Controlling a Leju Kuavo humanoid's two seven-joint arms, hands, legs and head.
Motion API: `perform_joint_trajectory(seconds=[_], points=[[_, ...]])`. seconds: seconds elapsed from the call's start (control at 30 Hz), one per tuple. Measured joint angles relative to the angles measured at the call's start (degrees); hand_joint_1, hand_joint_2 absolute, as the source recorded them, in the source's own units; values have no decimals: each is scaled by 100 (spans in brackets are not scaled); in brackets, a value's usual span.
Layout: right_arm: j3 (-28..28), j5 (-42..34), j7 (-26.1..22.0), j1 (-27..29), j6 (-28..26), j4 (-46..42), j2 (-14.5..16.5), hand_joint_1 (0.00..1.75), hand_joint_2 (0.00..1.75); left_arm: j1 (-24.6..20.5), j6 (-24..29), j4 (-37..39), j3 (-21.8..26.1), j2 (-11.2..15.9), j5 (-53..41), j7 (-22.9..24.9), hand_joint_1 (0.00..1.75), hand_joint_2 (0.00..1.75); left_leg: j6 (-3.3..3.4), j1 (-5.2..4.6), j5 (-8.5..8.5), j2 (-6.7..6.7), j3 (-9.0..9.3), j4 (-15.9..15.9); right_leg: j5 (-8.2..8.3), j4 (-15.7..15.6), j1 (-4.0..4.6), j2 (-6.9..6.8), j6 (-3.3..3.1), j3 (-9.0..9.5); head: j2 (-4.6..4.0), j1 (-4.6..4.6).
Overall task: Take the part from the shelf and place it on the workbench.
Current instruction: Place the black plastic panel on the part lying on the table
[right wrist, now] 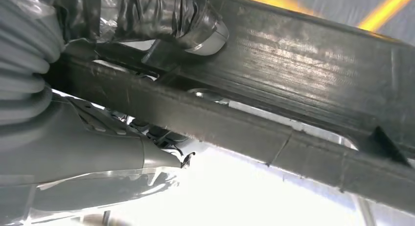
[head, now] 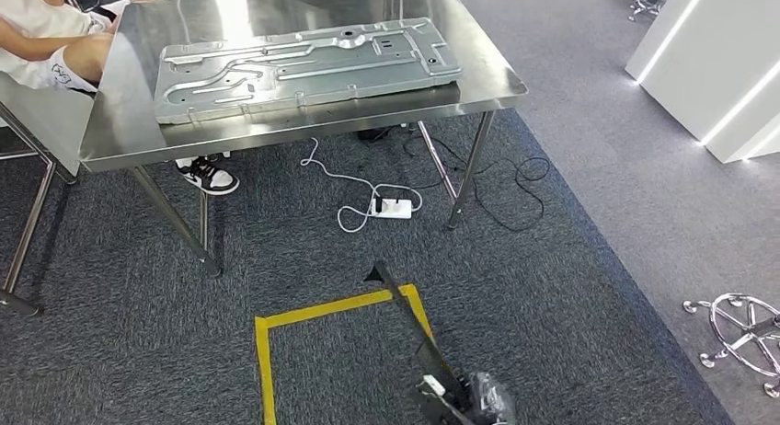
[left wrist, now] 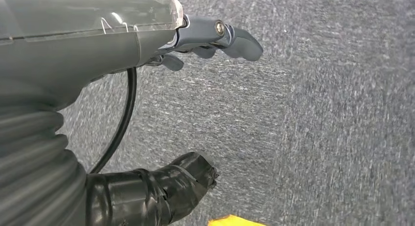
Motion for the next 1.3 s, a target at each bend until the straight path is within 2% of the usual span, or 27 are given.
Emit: perform_joint_trajectory(seconds=[0.07,0.1,0.13,0.17,0.23,0.27,0.3,0.37,0.47,0.5,0.57,0.6,0.63,0.67,0.7,0.77,0.8,0.83,0.93,1.0,1.03,1.1,1.13,1.17,1.2,1.27,1.3], points=[[79,24,410,-207,133,-457,-559,175,175,-18,-26,9,0,25,-77,38,0,175,12,-5,4,21,-4,-4,-325,704,-42,-3,62,-349,0,1],[95,27,554,-335,174,-608,-833,175,175,-28,-32,16,0,35,-97,69,0,175,13,-6,2,31,-3,-2,-396,981,-56,-3,80,-494,1,1],[101,42,651,-449,200,-716,-1080,175,175,-36,-37,25,0,41,-113,101,0,175,13,-6,0,36,3,-1,-361,1086,-65,-4,91,-557,1,2],[105,78,722,-548,234,-811,-1332,175,175,-43,-40,36,0,43,-121,127,0,175,12,-6,-5,34,16,1,-202,944,-70,-4,91,-500,1,2],[139,180,817,-707,322,-949,-1789,175,175,-56,-40,61,0,43,-132,153,0,175,-1,-8,-17,22,48,0,221,204,-67,-1,62,-151,1,1],[169,233,858,-781,378,-991,-2022,175,175,-67,-40,75,1,43,-123,156,0,175,-13,-18,-23,15,52,6,362,-168,-56,0,43,16,1,0],[201,273,887,-845,428,-1007,-2229,175,175,-81,-42,85,2,44,-113,151,0,175,-32,-28,-20,9,45,6,418,-391,-43,0,26,111,1,-1],[243,327,940,-964,554,-1013,-2639,175,175,-101,-57,102,5,48,-92,121,0,175,-70,-43,-5,-1,23,-3,410,-504,-17,-3,-6,131,0,-2],[259,349,1001,-1158,809,-1011,-3215,175,175,-112,-106,126,8,53,-85,45,0,175,-127,-51,-112,-7,-47,138,463,-588,-70,-19,-110,153,0,-7],[263,348,1009,-1230,896,-1010,-3384,175,175,-119,-123,134,9,54,-81,23,0,175,-142,-50,-245,-8,-146,356,481,-618,-87,-25,-144,165,0,-11],[291,346,1019,-1363,1075,-1001,-3689,175,175,-127,-164,150,12,55,-79,-4,0,175,-162,-39,-577,-10,-476,1035,483,-616,-78,-32,-178,161,1,-17],[319,345,1026,-1425,1163,-993,-3836,175,175,-124,-180,160,13,52,-85,-7,0,175,-170,-37,-683,-10,-647,1357,477,-602,-72,-33,-183,155,1,-17],[366,344,1036,-1489,1263,-978,-4005,175,175,-119,-193,175,14,48,-103,2,0,175,-171,-37,-693,-10,-755,1538,468,-586,-65,-34,-187,151,1,-17],[418,343,1046,-1559,1352,-960,-4160,175,175,-114,-197,191,14,44,-122,18,0,175,-165,-37,-609,-9,-780,1543,456,-568,-57,-35,-188,149,1,-18],[488,344,1055,-1672,1460,-935,-4332,175,175,-111,-197,206,13,40,-149,45,0,175,-145,-39,-413,-8,-694,1313,441,-544,-48,-35,-184,148,1,-18],[683,366,1049,-2021,1707,-862,-4654,175,175,-115,-188,227,13,37,-204,131,0,175,-79,-59,-46,4,-380,576,413,-504,-36,-25,-162,146,0,-18],[820,389,1033,-2270,1848,-806,-4807,175,175,-121,-183,235,13,34,-232,182,0,175,-45,-75,67,11,-252,269,406,-483,-29,-9,-139,133,0,-17],[978,413,1009,-2546,1982,-732,-4945,175,175,-127,-178,243,13,30,-256,229,0,175,-19,-93,87,16,-202,132,408,-471,-30,4,-111,114,0,-17],[1460,443,959,-3312,2219,-474,-5266,175,175,-140,-166,260,13,9,-306,309,0,175,51,-111,133,13,-191,47,430,-486,-53,15,-1,79,1,-18],[1746,444,955,-3718,2269,-324,-5419,175,175,-143,-160,265,14,-4,-316,342,0,175,117,-82,195,0,-168,-40,325,-355,-69,2,65,21,1,-17],[1917,451,950,-3988,2296,-221,-5477,175,175,-140,-155,269,14,-12,-319,366,0,175,142,-66,221,-3,-161,-77,187,-123,-82,-3,95,-90,1,-16],[2368,510,901,-4710,2370,104,-5488,175,175,-136,-141,281,20,-21,-317,409,0,175,155,-69,230,3,-174,-83,-146,608,-114,-4,141,-467,1,-17],[2674,558,858,-5152,2420,338,-5445,175,175,-141,-130,286,31,-24,-315,429,0,175,154,-71,229,15,-180,-78,-238,937,-133,-6,161,-648,1,-17],[3014,603,815,-5598,2463,602,-5369,175,175,-155,-120,290,50,-27,-312,444,0,175,149,-70,226,28,-181,-72,-215,1086,-152,-8,176,-746,1,-17],[3324,631,786,-6021,2494,847,-5277,175,175,-175,-110,292,74,-30,-310,456,0,175,142,-65,221,38,-177,-64,-75,1011,-172,-9,187,-733,1,-17],[3914,642,758,-6747,2516,1309,-5084,175,175,-217,-99,294,112,-39,-305,472,0,175,109,-50,200,34,-165,-39,384,313,-211,-5,200,-433,0,-17],[4135,638,757,-7034,2517,1484,-4998,175,175,-234,-97,295,126,-45,-299,478,0,175,81,-48,195,15,-170,-22,545,-46,-205,4,199,-269,-1,-18]])
